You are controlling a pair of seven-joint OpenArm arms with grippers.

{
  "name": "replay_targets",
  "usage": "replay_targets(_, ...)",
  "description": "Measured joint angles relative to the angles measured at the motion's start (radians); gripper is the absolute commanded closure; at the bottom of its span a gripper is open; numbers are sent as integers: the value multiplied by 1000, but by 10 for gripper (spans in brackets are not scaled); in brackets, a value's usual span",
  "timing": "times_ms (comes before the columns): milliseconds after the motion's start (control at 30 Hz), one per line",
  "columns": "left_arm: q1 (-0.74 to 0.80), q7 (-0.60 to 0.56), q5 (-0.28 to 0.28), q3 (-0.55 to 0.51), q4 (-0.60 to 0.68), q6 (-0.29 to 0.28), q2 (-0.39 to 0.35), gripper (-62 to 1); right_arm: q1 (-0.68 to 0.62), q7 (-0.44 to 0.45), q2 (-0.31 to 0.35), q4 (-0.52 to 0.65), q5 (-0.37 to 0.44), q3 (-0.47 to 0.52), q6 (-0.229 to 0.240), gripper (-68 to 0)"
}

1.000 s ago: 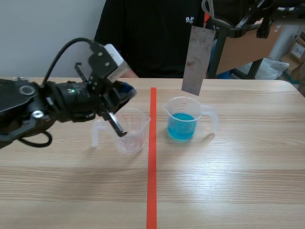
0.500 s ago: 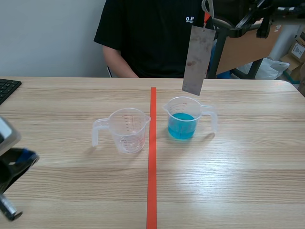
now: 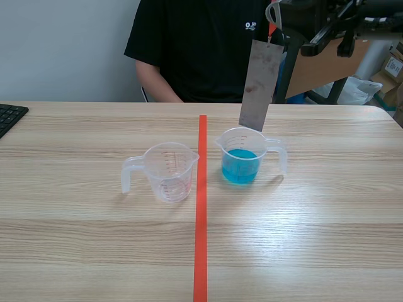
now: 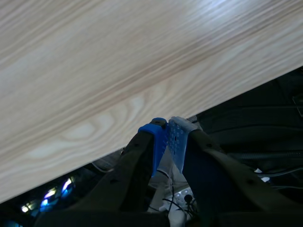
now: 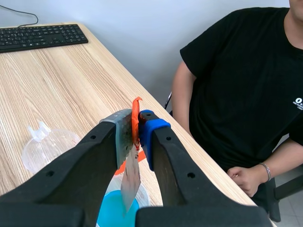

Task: Do the redox reaction experiment.
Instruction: 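Lower the plate into the blue solution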

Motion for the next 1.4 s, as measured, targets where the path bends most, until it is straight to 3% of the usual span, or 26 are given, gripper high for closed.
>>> replay_targets(267,37,0,0,-2,0,-1,89,-49,0,15,-41,-47,-52,-3,0,-17)
replay_targets(600,45,1,0,-2,-6,0,200,-49,0,68,-45,-81,-109,-45,0,-17)
replay_targets(1167,44,0,0,-2,-6,-1,204,-49,0,159,-116,-213,-243,-57,0,-17)
replay_targets(1400,44,1,0,-2,-6,-1,204,-49,0,296,-130,-311,-345,-92,-2,-17)
